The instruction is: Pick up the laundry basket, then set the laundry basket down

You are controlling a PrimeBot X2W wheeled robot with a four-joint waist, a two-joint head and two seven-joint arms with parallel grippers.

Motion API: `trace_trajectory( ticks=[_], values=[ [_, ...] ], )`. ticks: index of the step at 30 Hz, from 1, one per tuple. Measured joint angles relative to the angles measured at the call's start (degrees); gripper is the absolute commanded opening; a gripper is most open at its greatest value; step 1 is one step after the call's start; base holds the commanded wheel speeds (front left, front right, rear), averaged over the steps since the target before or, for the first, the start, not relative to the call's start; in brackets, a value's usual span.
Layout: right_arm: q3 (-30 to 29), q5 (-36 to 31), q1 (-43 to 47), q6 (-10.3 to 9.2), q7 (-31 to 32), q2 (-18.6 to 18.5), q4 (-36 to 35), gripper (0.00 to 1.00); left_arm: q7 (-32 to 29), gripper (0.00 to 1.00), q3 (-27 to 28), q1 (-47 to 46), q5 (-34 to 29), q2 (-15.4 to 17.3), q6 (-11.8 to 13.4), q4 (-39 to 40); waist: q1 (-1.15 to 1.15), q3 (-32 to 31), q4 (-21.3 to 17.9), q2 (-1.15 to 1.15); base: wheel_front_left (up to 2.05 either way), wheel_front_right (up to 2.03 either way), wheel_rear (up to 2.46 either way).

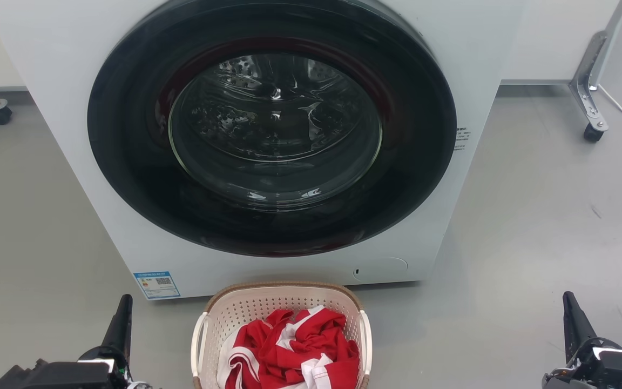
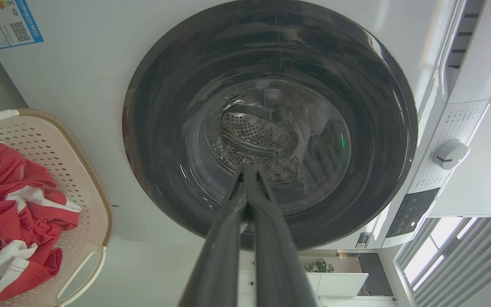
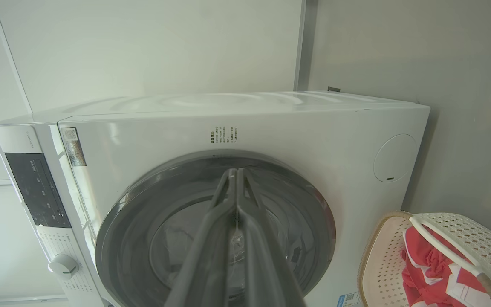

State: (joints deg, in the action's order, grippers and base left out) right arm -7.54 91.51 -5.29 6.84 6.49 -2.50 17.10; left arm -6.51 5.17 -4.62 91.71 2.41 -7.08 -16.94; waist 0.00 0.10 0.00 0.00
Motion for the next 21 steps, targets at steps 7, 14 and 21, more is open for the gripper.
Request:
trace_trajectory(
  ticks=[7,14,21],
  values=[
    [0.0,0.0,0.0,0.0,0.0,0.0,-0.01,0.0,0.0,0.0,0.0,0.0,0.0,0.0,0.0,0.0,0.0,0.0,0.0,0.0,0.0,0.0,0.0],
    [0.0,0.0,0.0,0.0,0.0,0.0,-0.01,0.0,0.0,0.0,0.0,0.0,0.0,0.0,0.0,0.0,0.0,0.0,0.0,0.0,0.0,0.0,0.0],
    [0.0,0.0,0.0,0.0,0.0,0.0,-0.01,0.0,0.0,0.0,-0.01,0.0,0.0,0.0,0.0,0.01,0.0,0.01,0.0,0.0,0.0,0.0,0.0]
  ],
)
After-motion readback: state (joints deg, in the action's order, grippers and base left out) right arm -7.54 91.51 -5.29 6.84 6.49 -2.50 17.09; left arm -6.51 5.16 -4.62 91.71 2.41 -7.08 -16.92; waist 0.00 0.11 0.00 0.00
